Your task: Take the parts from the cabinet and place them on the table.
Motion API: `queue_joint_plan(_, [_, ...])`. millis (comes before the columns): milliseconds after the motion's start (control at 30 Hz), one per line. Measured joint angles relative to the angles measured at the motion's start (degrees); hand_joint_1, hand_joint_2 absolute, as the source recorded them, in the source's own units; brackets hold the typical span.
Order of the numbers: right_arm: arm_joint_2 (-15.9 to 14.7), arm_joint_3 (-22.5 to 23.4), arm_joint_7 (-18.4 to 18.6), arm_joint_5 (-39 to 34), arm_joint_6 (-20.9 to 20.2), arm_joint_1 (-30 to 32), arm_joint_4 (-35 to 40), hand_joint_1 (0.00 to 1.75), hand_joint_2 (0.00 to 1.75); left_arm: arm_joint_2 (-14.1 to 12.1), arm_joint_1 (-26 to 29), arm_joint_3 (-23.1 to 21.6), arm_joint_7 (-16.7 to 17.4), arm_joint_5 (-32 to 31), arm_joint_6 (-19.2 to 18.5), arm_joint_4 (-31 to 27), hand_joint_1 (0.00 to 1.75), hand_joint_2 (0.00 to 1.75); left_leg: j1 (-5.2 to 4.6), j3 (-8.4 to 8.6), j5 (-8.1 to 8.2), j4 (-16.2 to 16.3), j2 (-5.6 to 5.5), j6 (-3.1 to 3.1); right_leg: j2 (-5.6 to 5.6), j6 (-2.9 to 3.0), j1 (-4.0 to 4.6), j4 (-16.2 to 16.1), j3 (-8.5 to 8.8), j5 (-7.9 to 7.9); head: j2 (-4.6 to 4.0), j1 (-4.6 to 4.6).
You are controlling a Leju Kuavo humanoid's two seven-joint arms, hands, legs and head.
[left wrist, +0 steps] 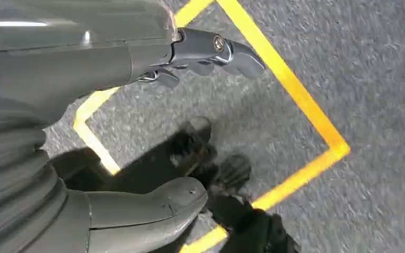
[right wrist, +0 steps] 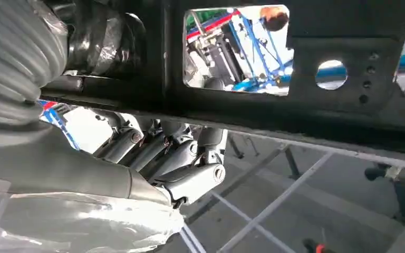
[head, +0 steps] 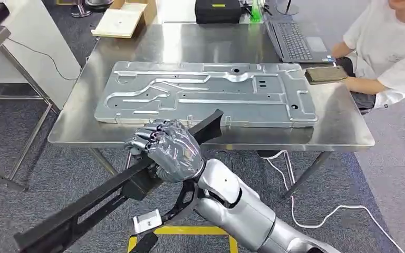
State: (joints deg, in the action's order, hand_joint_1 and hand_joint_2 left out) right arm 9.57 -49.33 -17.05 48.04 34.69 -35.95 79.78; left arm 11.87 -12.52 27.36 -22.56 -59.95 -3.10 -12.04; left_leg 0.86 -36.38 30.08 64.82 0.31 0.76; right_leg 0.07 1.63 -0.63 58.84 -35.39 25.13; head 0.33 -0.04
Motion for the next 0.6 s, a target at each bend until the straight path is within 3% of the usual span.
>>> queue_joint_plan(67, [0.04,-0.02,0.0,0.11,0.0,0.05,-0.2,1.75,1.75,0.0,0.1,0.0,-0.11,-0.09,-0.37,0.0,0.0,1.75,0.0,-4.52,3.26,8.94,0.01,0.21,0.03,0.27,0.29,0.01,0.0,0.18,0.0,0.0])
queue_joint_plan(100, [0.04,-0.02,0.0,0.15,0.0,0.11,-0.37,1.75,1.75,0.0,0.18,-0.02,-0.13,-0.11,-0.44,0.0,0.0,1.75,0.0,-6.11,3.62,11.64,0.01,0.17,0.08,0.39,0.43,0.07,0.02,0.26,0.0,0.0])
queue_joint_plan(133, [0.04,-0.02,0.0,0.22,0.0,0.18,-0.44,1.75,1.75,-0.02,0.23,-0.02,-0.15,-0.15,-0.44,0.0,0.0,1.75,-0.01,-6.23,2.54,11.27,0.0,0.02,0.18,0.37,0.49,0.1,0.11,0.34,0.0,0.0])
queue_joint_plan(233, [0.15,-0.02,0.0,0.26,-0.02,0.17,-0.44,1.75,1.75,-0.02,0.16,-0.02,-0.24,-0.2,-0.66,0.0,0.0,1.75,-0.1,-0.5,-4.38,-0.87,-0.03,-0.75,0.53,0.07,0.6,0.13,0.74,0.66,0.0,0.0])
queue_joint_plan(267, [0.2,-0.02,0.0,0.26,-0.02,0.16,-0.44,1.75,1.75,-0.02,0.13,-0.02,-0.26,-0.24,-0.77,0.0,0.0,1.75,-0.24,1.32,-5.05,-5.07,-0.12,-1.17,0.56,-0.1,0.57,0.13,0.88,0.82,0.0,0.02])
queue_joint_plan(300, [0.2,-0.02,0.04,0.26,-0.02,0.09,-0.44,1.75,1.75,-0.02,0.02,-0.07,-0.33,-0.26,-0.79,0.0,0.0,1.75,-0.62,2.22,-4.44,-6.41,-0.14,-1.37,0.67,-0.48,0.92,0.35,0.67,1.01,0.0,0.02])
queue_joint_plan(400, [0.24,-0.02,0.11,0.26,-0.02,0.11,-0.44,1.75,1.75,-0.04,0.1,-0.11,-0.42,-0.35,-0.9,0.0,0.0,1.75,-0.7,2.44,-4.44,-6.78,-0.18,-2.35,0.64,-1.51,0.8,0.67,0.88,0.38,0.0,0.04])
queue_joint_plan(467, [0.28,-0.02,0.13,0.26,-0.02,0.04,-0.42,1.75,1.75,-0.02,0.03,-0.15,-0.44,-0.37,-0.92,0.0,0.0,1.75,-0.44,3.43,-4.63,-7.35,-0.13,-2.83,0.51,-1.96,0.57,2.74,-0.04,1.51,0.0,0.07])
queue_joint_plan(567, [0.24,-0.02,0.13,0.26,-0.02,0.16,-0.48,1.75,1.75,-0.02,-0.03,-0.17,-0.44,-0.53,-0.92,0.0,0.0,1.75,-0.51,3.92,-4.13,-7.29,-0.06,-3.4,0.41,-2.75,0.28,14.46,-6.73,6.44,0.0,0.02])
queue_joint_plan(600, [0.2,-0.02,0.13,0.26,-0.04,0.26,-0.52,1.75,1.75,-0.02,0.03,-0.17,-0.44,-0.61,-0.92,0.0,0.0,1.75,-0.52,4.08,-3.9,-7.24,-0.06,-3.39,0.35,-2.87,0.22,17.09,-8.66,6.9,0.0,0.04])
